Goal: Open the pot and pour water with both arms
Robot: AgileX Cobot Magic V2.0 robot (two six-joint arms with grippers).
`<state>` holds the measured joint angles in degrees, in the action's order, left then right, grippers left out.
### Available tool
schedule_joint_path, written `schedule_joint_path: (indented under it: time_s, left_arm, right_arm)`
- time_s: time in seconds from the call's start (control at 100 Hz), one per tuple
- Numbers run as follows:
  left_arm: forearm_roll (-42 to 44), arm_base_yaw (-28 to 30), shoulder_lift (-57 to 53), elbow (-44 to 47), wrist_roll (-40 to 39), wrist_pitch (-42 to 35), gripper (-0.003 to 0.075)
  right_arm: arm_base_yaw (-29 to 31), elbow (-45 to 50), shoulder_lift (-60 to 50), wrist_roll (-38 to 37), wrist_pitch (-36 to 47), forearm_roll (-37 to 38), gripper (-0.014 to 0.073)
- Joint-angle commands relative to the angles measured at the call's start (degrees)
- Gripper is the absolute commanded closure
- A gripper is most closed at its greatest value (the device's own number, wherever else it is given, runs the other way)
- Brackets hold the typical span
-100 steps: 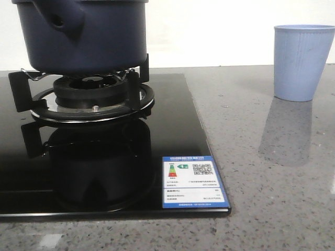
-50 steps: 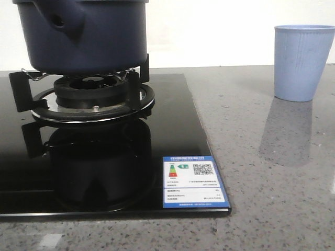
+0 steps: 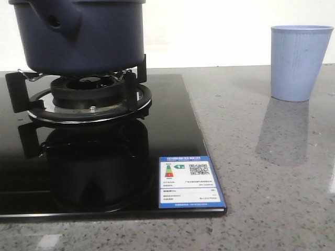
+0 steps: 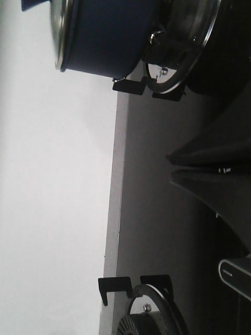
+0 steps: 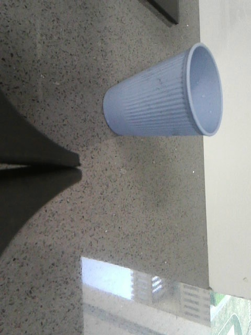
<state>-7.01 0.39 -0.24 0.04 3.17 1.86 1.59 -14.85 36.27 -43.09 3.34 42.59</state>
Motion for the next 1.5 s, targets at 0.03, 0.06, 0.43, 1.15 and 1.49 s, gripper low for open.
schedule_joint_path:
  time_s: [0.03, 0.06, 0.43, 1.15, 1.49]
  left_arm:
    - [0.9, 0.5, -1.6, 2.0, -0.7, -3.6, 0.0739]
    - [0.4, 0.5, -1.6, 2.0, -0.7, -3.2, 0.0739]
    - [0.3, 0.5, -1.6, 1.9, -0.7, -3.3, 0.0739]
    - [0.3, 0.5, -1.6, 1.9, -0.7, -3.3, 0.0739]
    - [0.3, 0.5, -1.6, 1.9, -0.7, -3.3, 0.0739]
  right_arm:
    - [-0.2, -1.8, 0.0, -0.2, 3.3, -0.2, 0.0664]
    - [-0.2, -1.8, 0.0, -0.2, 3.3, -0.2, 0.0664]
    - [-0.2, -1.8, 0.0, -0.2, 3.3, -0.2, 0.0664]
    - [-0.2, -1.8, -0.1, -0.2, 5.0, -0.4, 0.0664]
    - [-0.5, -1.8, -1.7, 15.2, 9.4, -20.6, 0.0664]
